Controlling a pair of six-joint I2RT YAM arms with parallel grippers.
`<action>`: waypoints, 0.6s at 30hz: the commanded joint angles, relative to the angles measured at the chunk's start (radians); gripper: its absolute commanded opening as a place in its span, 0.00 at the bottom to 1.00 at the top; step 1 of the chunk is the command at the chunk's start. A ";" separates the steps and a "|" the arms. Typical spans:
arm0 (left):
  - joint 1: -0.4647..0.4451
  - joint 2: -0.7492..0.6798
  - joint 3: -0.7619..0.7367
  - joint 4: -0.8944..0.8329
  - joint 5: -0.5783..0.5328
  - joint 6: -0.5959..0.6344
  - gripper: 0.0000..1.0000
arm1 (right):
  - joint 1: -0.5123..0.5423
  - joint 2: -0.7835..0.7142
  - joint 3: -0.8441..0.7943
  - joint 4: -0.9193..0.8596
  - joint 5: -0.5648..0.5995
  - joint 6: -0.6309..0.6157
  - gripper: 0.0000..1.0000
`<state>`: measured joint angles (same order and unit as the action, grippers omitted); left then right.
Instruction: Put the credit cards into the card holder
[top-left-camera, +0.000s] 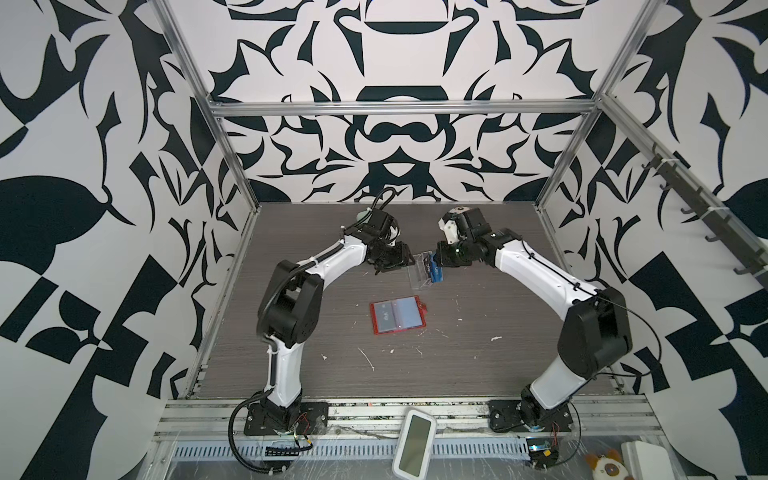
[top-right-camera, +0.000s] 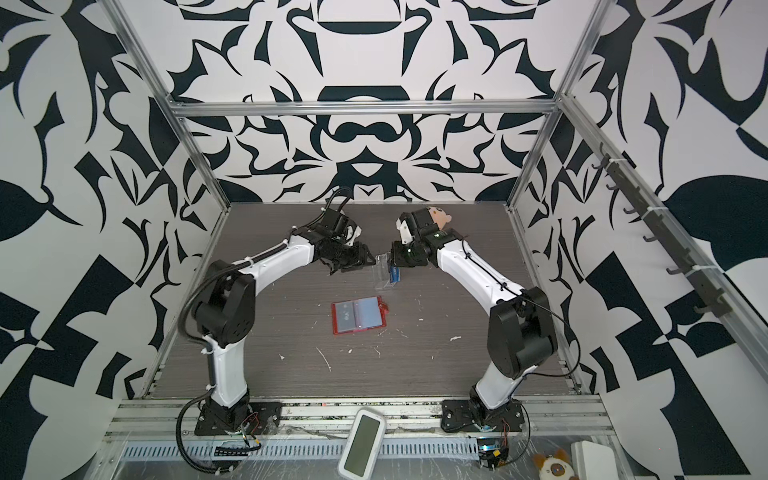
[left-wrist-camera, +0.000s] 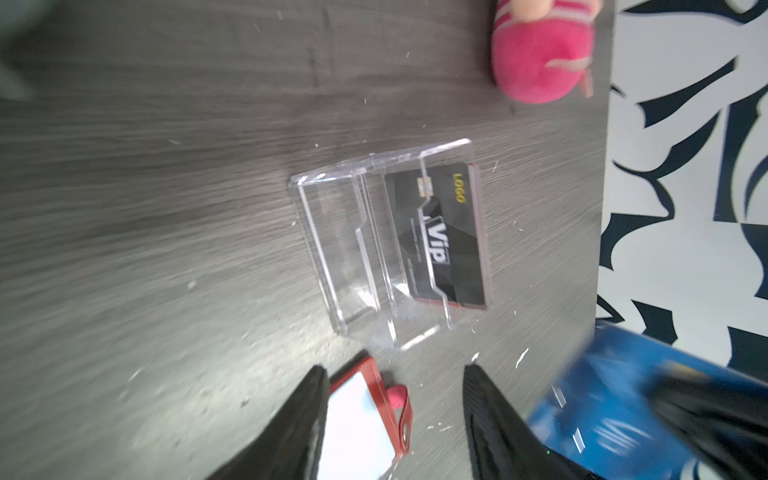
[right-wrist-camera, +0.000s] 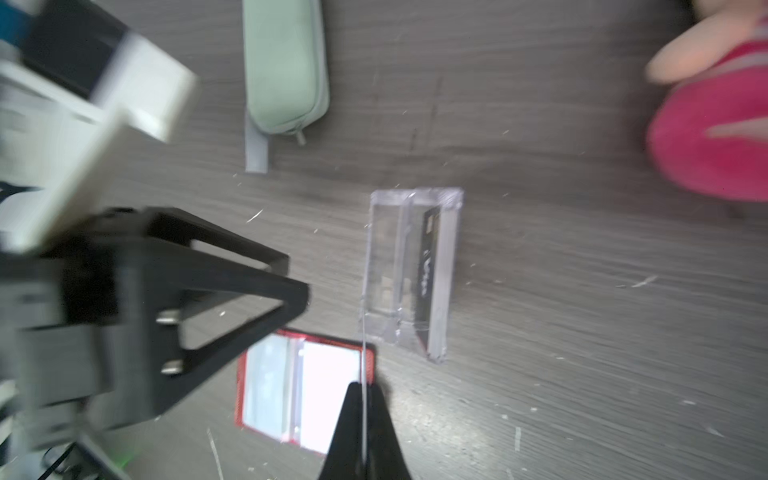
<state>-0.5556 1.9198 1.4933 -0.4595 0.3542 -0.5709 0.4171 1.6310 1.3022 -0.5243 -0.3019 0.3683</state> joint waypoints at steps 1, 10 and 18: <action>0.002 -0.100 -0.125 -0.025 -0.101 0.026 0.56 | -0.003 -0.059 -0.078 0.131 -0.147 0.018 0.00; 0.003 -0.311 -0.475 0.023 -0.182 -0.029 0.54 | 0.023 -0.051 -0.232 0.272 -0.288 0.057 0.00; 0.003 -0.349 -0.642 0.131 -0.181 -0.113 0.43 | 0.083 0.049 -0.234 0.363 -0.307 0.098 0.00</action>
<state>-0.5556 1.5959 0.8772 -0.3870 0.1814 -0.6441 0.4828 1.6623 1.0573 -0.2295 -0.5804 0.4423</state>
